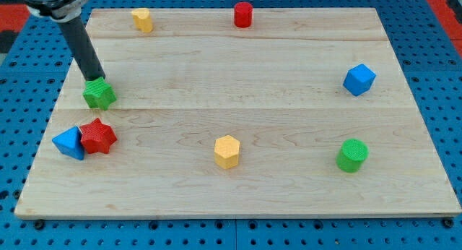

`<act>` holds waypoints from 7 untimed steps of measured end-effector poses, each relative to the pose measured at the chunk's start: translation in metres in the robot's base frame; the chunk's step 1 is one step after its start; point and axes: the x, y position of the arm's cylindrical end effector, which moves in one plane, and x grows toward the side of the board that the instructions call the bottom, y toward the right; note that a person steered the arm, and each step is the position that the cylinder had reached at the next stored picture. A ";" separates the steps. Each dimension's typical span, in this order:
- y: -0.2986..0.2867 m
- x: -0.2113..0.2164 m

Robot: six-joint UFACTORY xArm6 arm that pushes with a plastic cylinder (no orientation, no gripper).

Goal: Push the yellow heart into the group of blocks

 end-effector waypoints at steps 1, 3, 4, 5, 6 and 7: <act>0.021 0.024; 0.038 0.053; 0.089 -0.027; 0.109 -0.112; 0.133 -0.168; 0.077 -0.174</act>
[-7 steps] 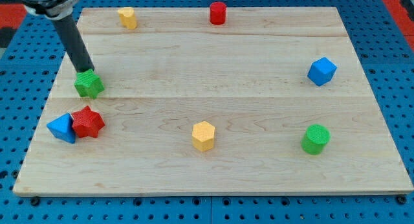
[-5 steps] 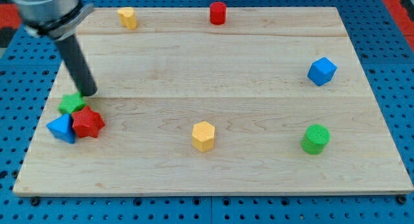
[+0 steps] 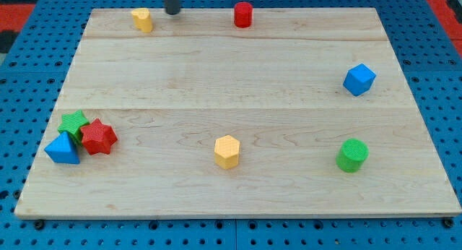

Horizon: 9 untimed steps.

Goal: Push the yellow heart into the group of blocks

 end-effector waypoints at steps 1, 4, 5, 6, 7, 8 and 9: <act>-0.020 0.051; -0.010 0.057; -0.023 0.045; -0.068 0.063; -0.083 0.083; -0.094 0.065; -0.112 0.093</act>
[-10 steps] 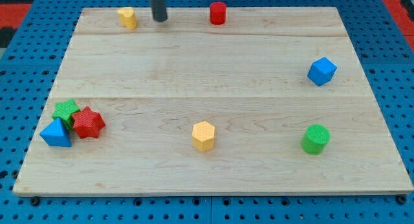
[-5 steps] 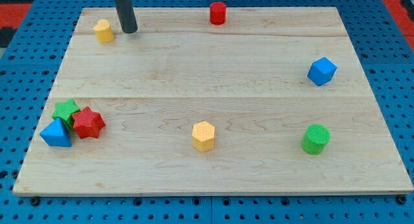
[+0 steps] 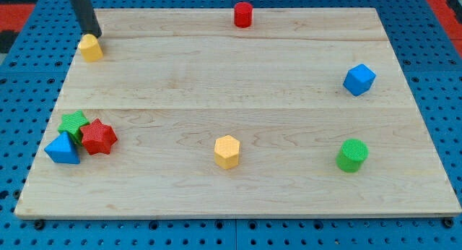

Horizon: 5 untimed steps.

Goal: Push the yellow heart into the group of blocks

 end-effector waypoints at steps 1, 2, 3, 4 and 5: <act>0.005 0.058; 0.008 0.103; 0.010 0.130; 0.016 0.157; 0.041 0.134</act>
